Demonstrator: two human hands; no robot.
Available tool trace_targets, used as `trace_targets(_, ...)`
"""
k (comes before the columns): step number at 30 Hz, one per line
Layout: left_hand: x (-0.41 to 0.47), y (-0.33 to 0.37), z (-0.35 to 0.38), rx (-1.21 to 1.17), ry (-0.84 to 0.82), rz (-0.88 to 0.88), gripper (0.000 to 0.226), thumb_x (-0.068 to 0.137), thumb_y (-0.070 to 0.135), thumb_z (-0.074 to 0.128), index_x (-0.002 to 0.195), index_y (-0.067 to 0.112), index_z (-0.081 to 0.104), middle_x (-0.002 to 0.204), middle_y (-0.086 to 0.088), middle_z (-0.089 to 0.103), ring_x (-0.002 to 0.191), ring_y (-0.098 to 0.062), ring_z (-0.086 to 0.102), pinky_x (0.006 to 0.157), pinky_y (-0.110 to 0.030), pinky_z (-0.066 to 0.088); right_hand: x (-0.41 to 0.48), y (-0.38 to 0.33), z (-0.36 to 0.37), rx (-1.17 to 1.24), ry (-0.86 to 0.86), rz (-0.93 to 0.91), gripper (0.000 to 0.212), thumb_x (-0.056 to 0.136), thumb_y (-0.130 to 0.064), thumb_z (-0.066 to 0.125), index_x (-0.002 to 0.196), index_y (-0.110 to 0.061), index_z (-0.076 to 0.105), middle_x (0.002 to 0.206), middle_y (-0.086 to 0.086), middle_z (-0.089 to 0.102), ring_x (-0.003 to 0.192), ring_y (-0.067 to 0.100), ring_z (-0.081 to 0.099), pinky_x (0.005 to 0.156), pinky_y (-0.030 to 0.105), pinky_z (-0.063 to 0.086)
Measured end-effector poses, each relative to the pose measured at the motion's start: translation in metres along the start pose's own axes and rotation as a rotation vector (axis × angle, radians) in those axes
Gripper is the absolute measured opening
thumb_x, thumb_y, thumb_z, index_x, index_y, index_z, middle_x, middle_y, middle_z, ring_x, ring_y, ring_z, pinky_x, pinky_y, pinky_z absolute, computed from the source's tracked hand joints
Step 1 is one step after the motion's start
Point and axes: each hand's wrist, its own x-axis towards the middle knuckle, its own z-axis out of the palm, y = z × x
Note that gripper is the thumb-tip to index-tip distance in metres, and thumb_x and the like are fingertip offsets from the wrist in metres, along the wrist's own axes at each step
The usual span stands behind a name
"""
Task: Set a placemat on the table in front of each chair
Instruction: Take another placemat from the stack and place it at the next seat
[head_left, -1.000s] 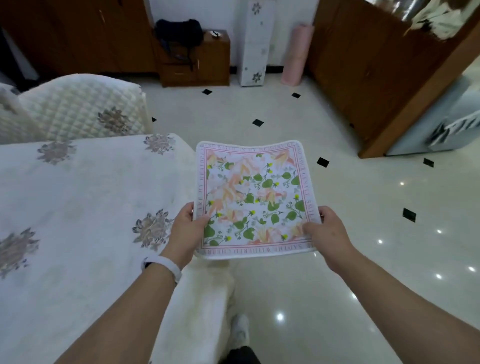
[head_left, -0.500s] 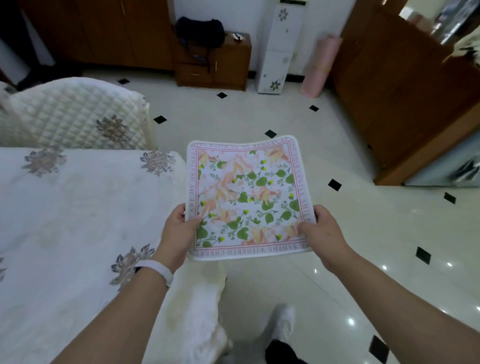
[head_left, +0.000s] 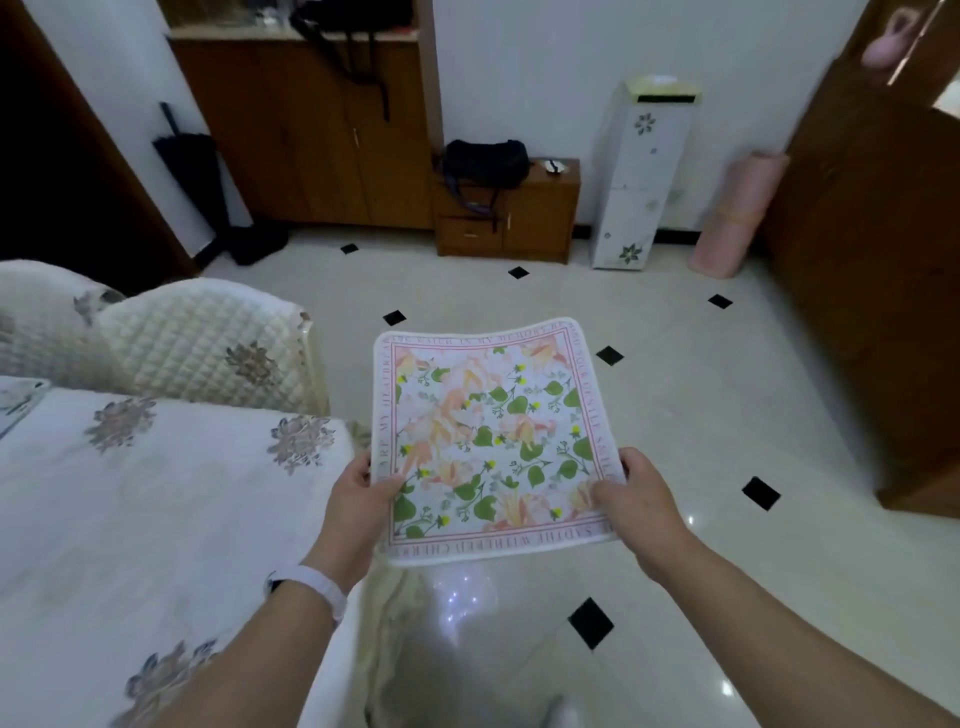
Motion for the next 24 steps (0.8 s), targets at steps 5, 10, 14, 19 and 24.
trace_targets(5, 0.018, 0.019, 0.053, -0.041, 0.043, 0.028, 0.025, 0.093, 0.002, 0.059, 0.103, 0.024, 0.065, 0.099, -0.005, 0.075, 0.086, -0.026, 0.074, 0.073, -0.043, 0.059, 0.064, -0.028, -0.029, -0.030, -0.022, -0.039, 0.024, 0.080, 0.002, 0.054, 0.095, -0.016, 0.059, 0.098, 0.006, 0.070, 0.085, 0.025, 0.069, 0.071, 0.040, 0.060)
trace_targets(10, 0.058, 0.043, 0.076, -0.041, 0.116, 0.043, 0.020, 0.094, 0.003, 0.059, 0.103, 0.020, 0.064, 0.101, -0.004, 0.074, 0.082, -0.021, 0.074, 0.065, -0.035, 0.059, 0.119, -0.057, -0.030, -0.072, -0.095, -0.086, 0.022, 0.083, -0.001, 0.055, 0.095, -0.019, 0.058, 0.096, 0.004, 0.069, 0.086, 0.025, 0.069, 0.073, 0.041, 0.059)
trace_targets(14, 0.092, 0.056, 0.086, -0.052, 0.150, 0.057, 0.021, 0.094, 0.001, 0.057, 0.100, 0.019, 0.064, 0.094, 0.000, 0.074, 0.074, -0.015, 0.074, 0.058, -0.028, 0.059, 0.164, -0.074, -0.022, -0.041, -0.116, -0.079, 0.023, 0.084, 0.000, 0.055, 0.096, -0.019, 0.059, 0.099, 0.003, 0.069, 0.089, 0.024, 0.069, 0.079, 0.045, 0.059)
trace_targets(19, 0.172, 0.064, 0.090, -0.049, 0.184, 0.018, 0.021, 0.095, 0.001, 0.055, 0.103, 0.018, 0.064, 0.094, -0.001, 0.074, 0.076, -0.017, 0.074, 0.061, -0.031, 0.059, 0.242, -0.103, 0.008, -0.094, -0.161, -0.087, 0.021, 0.084, -0.001, 0.054, 0.097, -0.017, 0.059, 0.099, 0.004, 0.070, 0.089, 0.024, 0.070, 0.080, 0.048, 0.059)
trace_targets(24, 0.272, 0.079, 0.101, -0.137, 0.188, -0.039, 0.024, 0.094, 0.001, 0.057, 0.114, 0.013, 0.062, 0.102, -0.010, 0.074, 0.086, -0.028, 0.073, 0.072, -0.042, 0.059, 0.326, -0.149, 0.035, -0.149, -0.174, -0.097, 0.020, 0.084, -0.002, 0.054, 0.097, -0.017, 0.059, 0.097, 0.004, 0.071, 0.088, 0.025, 0.070, 0.079, 0.049, 0.060)
